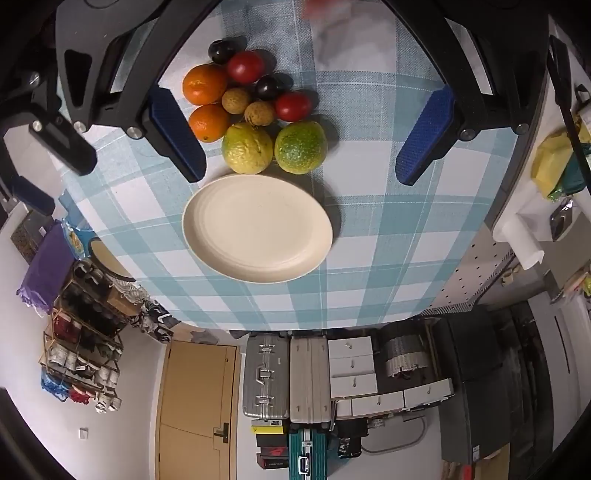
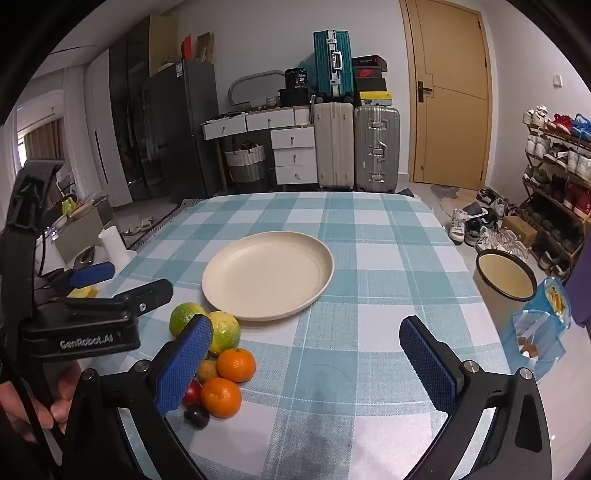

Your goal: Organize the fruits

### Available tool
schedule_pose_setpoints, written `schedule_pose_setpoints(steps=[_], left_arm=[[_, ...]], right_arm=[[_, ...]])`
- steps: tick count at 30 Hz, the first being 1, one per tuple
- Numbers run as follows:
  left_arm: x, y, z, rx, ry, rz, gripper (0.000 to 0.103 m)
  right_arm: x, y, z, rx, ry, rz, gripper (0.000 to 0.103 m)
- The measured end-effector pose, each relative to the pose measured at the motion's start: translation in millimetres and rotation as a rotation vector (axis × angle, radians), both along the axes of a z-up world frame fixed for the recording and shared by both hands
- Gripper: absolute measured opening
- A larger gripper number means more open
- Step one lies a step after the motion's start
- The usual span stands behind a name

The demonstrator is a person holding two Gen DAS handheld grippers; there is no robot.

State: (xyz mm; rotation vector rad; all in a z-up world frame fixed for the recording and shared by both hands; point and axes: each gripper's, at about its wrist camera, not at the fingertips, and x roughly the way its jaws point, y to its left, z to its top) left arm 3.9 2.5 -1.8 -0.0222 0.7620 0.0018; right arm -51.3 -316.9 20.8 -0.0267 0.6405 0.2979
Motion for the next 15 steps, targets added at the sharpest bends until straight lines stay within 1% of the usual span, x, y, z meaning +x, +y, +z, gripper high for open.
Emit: schedule_pose_setpoints(steps=[1, 5, 8, 11, 15], left_arm=[[-0.8, -3.4, 0.1, 0.058, -0.017, 0.016, 0.102], [6.9, -18.5, -0.9, 0.050, -0.011, 0.043, 0.102], [11.3, -19.9, -3.5, 0.051, -0.012, 0.046, 0.102], [-2.4, 2.7, -3.5, 0.014, -0.032, 0.030, 0.102], [-2.2, 5.7, -4.1, 0.012, -0.039, 0.024, 0.102]], right_arm=[[-0.1, -0.6, -0.3, 0.001, 0.001, 0.002, 0.103], [1.4, -1.0, -0.9, -0.001, -0.002, -0.008, 0.103], [2.9, -1.7, 1.0, 0.011, 0.005, -0.007, 0.103], [2.6, -1.0, 0.7, 0.017, 0.006, -0.010, 0.103], [5.1, -0.5, 1.4, 0.024, 0.000, -0.003, 0.103]])
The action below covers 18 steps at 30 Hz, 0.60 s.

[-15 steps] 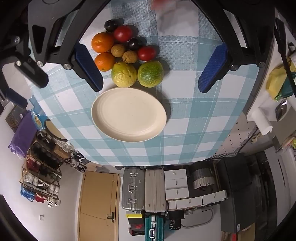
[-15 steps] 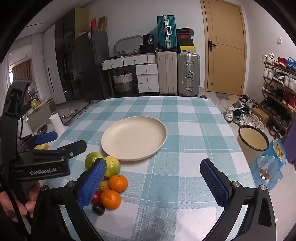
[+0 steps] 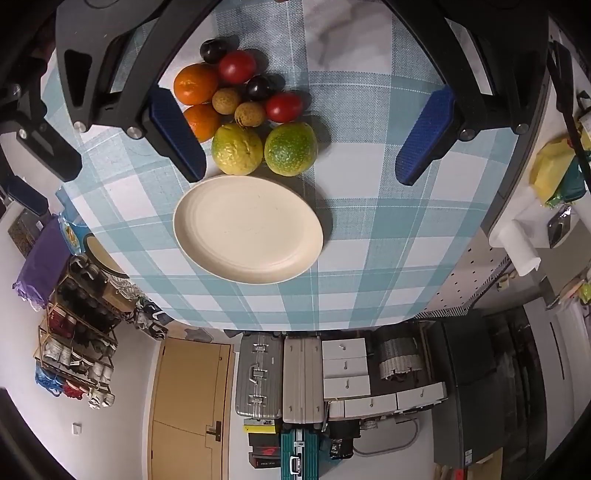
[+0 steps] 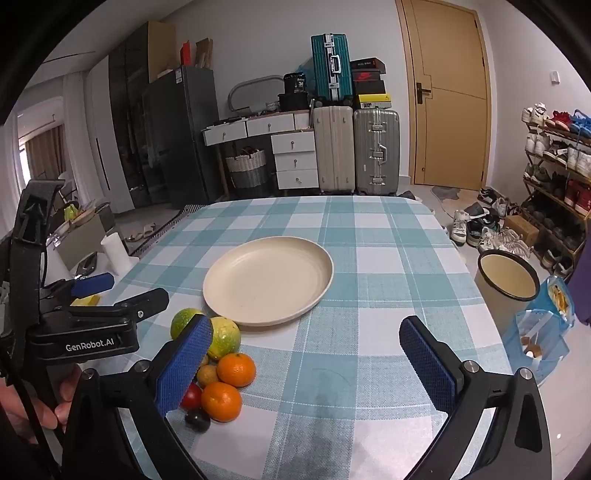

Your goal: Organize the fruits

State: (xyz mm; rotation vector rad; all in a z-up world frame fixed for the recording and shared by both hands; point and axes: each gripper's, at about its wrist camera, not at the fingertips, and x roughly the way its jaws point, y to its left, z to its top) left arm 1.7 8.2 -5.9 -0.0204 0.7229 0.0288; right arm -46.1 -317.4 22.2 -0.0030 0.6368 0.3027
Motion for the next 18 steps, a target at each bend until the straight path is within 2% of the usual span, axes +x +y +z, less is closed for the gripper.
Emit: schedule_pose_setpoints(steps=[18], left_arm=[[-4.3, -3.6, 3.0, 0.003, -0.007, -0.010, 0.102]], right_arm=[[-2.3, -2.6, -1.9, 0.012, -0.001, 0.016, 0.103]])
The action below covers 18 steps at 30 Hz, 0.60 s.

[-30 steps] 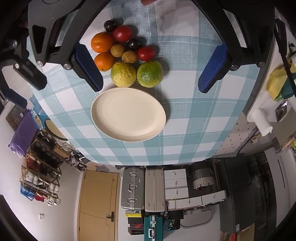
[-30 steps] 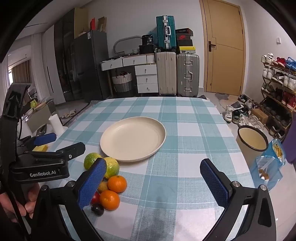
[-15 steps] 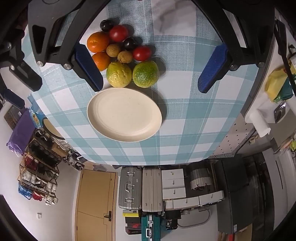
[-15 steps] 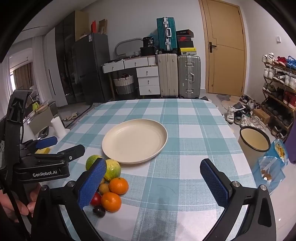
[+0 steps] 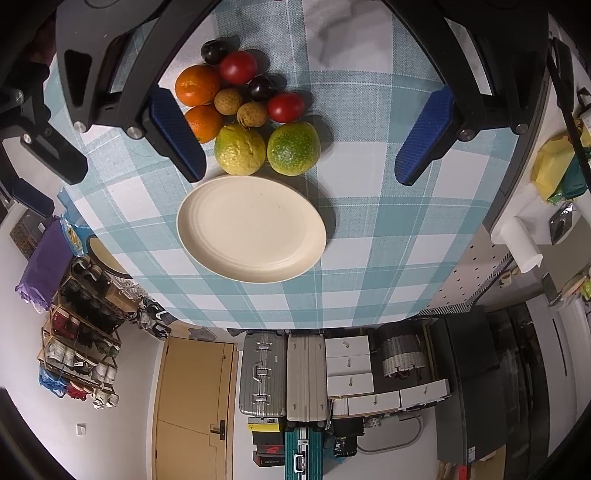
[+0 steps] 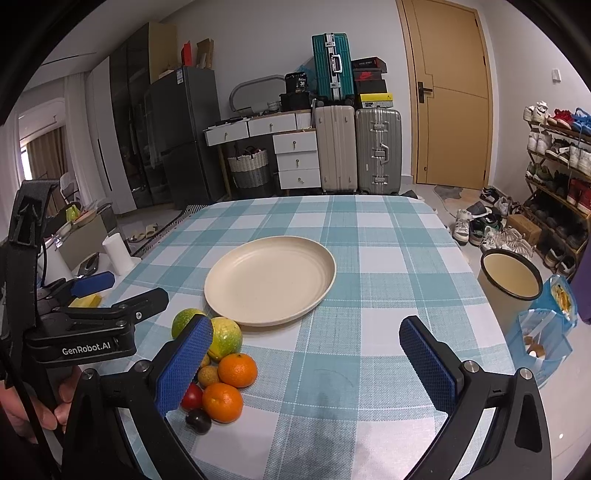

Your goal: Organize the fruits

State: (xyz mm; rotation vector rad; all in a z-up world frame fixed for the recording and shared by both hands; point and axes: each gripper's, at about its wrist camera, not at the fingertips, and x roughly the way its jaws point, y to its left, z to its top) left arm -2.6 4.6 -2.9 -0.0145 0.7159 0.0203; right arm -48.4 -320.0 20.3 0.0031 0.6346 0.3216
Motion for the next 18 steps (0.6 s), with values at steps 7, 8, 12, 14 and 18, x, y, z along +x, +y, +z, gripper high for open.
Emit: schedule_pose_setpoints(steps=[7, 8, 12, 14, 18], left_arm=[[1.8, 1.0, -2.8, 0.014, 0.003, 0.010, 0.102], [1.7, 1.0, -2.9, 0.015, 0.003, 0.009, 0.102], [1.2, 1.1, -2.0, 0.016, -0.006, 0.009, 0.102], [1.3, 1.1, -1.8, 0.016, -0.006, 0.008, 0.102], [0.8, 0.7, -0.8, 0.017, -0.012, 0.011, 0.102]], right_arm=[[1.3, -1.3, -2.0, 0.004, 0.000, 0.000, 0.103], [1.5, -1.3, -1.9, 0.005, 0.000, 0.002, 0.103], [1.1, -0.4, -2.6, 0.008, 0.005, 0.001, 0.103], [0.0, -0.2, -2.8, 0.008, 0.000, 0.003, 0.103], [-1.8, 0.9, -2.0, 0.010, -0.005, 0.006, 0.103]])
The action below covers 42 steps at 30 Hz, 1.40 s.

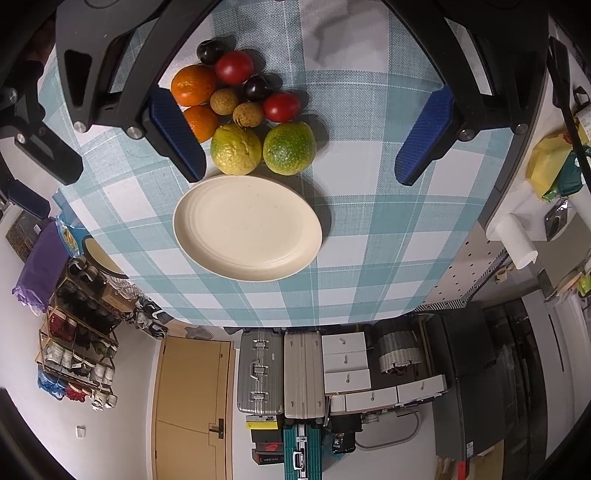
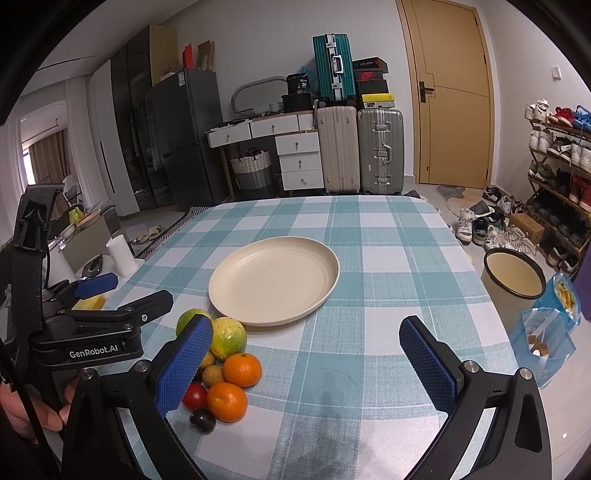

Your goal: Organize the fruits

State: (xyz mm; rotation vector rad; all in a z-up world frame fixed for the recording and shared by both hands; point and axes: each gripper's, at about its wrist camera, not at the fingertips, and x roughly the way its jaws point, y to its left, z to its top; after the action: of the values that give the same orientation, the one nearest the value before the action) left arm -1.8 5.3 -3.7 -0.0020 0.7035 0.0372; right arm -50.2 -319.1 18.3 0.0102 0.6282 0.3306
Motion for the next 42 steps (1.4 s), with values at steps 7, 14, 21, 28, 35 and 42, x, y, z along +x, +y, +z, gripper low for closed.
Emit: schedule_pose_setpoints(steps=[7, 14, 21, 28, 35, 42], left_arm=[[-3.0, 1.4, 0.6, -0.008, 0.000, -0.001, 0.102], [-2.5, 3.1, -2.3, -0.011, 0.009, -0.002, 0.102], [0.5, 5.0, -7.6, -0.022, 0.025, -0.001, 0.102], [2.4, 8.7, -12.9, -0.065, 0.035, -0.024, 0.102], [9.9, 17.6, -22.6, -0.114, 0.063, -0.030, 0.102], [22.8, 32.9, -37.0, -0.193, 0.108, -0.044, 0.102]], right_arm=[[-1.4, -1.0, 1.4, 0.010, 0.007, -0.001, 0.103], [-2.9, -0.4, 3.8, 0.015, -0.001, 0.005, 0.103], [-2.3, 0.9, 3.9, 0.014, 0.002, 0.005, 0.103], [-1.0, 1.3, 1.4, 0.015, 0.011, 0.005, 0.103], [2.0, 0.2, -3.4, 0.020, 0.032, 0.007, 0.103], [10.4, 1.6, -11.9, 0.017, 0.057, 0.008, 0.103]])
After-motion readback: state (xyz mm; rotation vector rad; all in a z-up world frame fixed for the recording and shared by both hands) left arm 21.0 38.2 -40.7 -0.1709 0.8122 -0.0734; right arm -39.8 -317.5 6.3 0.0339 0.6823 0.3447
